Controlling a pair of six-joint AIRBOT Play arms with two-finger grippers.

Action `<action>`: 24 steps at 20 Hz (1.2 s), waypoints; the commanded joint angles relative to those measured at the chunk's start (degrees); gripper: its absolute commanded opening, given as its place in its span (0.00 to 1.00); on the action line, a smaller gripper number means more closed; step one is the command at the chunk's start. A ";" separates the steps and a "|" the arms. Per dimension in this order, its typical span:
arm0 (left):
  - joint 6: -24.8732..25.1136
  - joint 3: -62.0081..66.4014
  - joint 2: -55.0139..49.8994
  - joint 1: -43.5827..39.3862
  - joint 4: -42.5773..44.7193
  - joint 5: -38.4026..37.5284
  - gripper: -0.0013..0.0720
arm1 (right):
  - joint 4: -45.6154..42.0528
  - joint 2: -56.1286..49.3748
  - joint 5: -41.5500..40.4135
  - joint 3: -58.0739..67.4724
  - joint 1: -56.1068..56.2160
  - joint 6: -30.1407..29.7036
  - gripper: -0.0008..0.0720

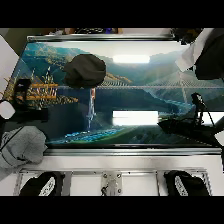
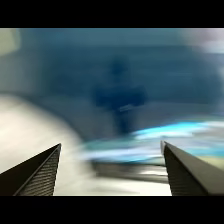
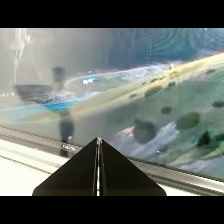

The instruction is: Fold the clothes and pants, and hang the long-sleeved shirts on hangers.

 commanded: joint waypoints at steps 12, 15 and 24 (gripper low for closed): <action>-5.03 -24.79 0.02 19.17 10.82 21.79 0.97 | 0.02 0.02 0.02 -0.02 0.02 0.02 0.05; -6.08 -25.66 0.02 19.17 10.82 21.88 0.89 | 0.02 0.02 0.02 -0.02 0.04 0.02 0.05; -8.17 -4.00 13.81 6.56 8.22 7.26 0.04 | 0.02 0.02 0.02 -0.02 0.02 0.02 0.05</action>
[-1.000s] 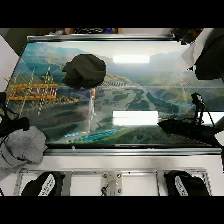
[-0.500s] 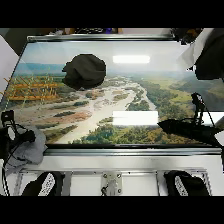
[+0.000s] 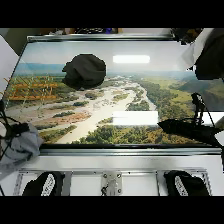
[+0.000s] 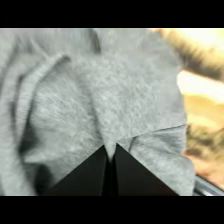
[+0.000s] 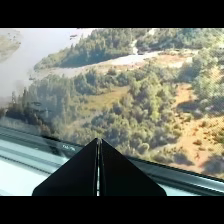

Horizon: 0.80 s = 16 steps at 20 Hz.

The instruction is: Fold the clothes and pants, and hang the long-sleeved shirts on hangers.

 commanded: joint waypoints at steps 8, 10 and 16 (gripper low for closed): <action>-21.00 30.42 16.87 -50.80 -2.56 -19.12 0.04 | 0.02 0.00 -0.02 -0.02 0.02 0.04 0.05; -23.89 35.91 13.25 -60.30 0.24 -21.42 0.04 | 0.15 0.00 0.00 -0.02 0.04 0.07 0.05; -22.71 50.66 -4.13 -78.16 12.33 -18.21 0.04 | 5.84 0.02 -4.81 1.05 -0.24 -0.52 0.05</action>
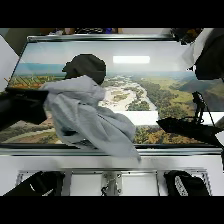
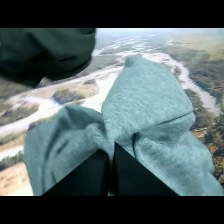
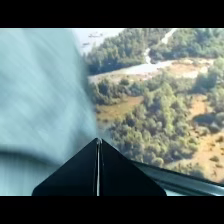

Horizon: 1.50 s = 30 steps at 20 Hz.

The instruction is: Fold the clothes and pants, and hang the long-sleeved shirts on hangers.

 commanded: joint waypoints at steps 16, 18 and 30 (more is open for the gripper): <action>14.67 13.05 -45.64 6.86 -26.56 24.74 0.97 | -11.39 -5.31 -9.25 16.11 -17.00 -5.75 0.31; 14.71 13.03 -45.66 12.37 -26.60 24.11 0.97 | -9.27 -6.32 -7.76 16.11 -17.00 -5.75 0.94; 30.80 12.92 -67.32 35.15 -51.74 9.55 0.97 | -4.61 -32.09 -8.90 16.04 -11.72 -2.32 0.94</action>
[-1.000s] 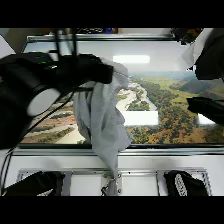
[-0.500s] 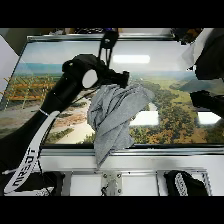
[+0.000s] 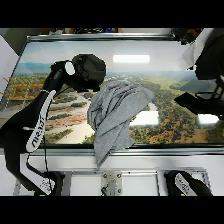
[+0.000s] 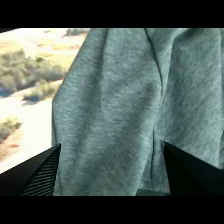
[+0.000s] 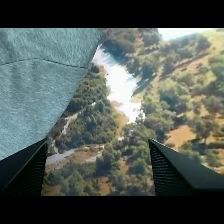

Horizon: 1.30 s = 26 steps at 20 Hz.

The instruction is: Fold the clothes and pants, and hang the long-sleeved shirts on hangers.

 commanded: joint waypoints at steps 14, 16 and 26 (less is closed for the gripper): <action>5.46 4.11 -10.95 1.31 -12.24 -3.30 0.04 | 14.99 -36.33 -19.41 9.97 18.29 -4.98 0.94; 5.46 4.46 -10.95 1.29 -12.26 -3.26 0.04 | 19.39 -38.45 -20.85 11.17 19.85 -7.50 0.94; 4.81 10.62 0.72 4.11 3.08 -1.97 0.04 | 9.31 -28.30 -6.75 24.30 14.67 -14.05 0.04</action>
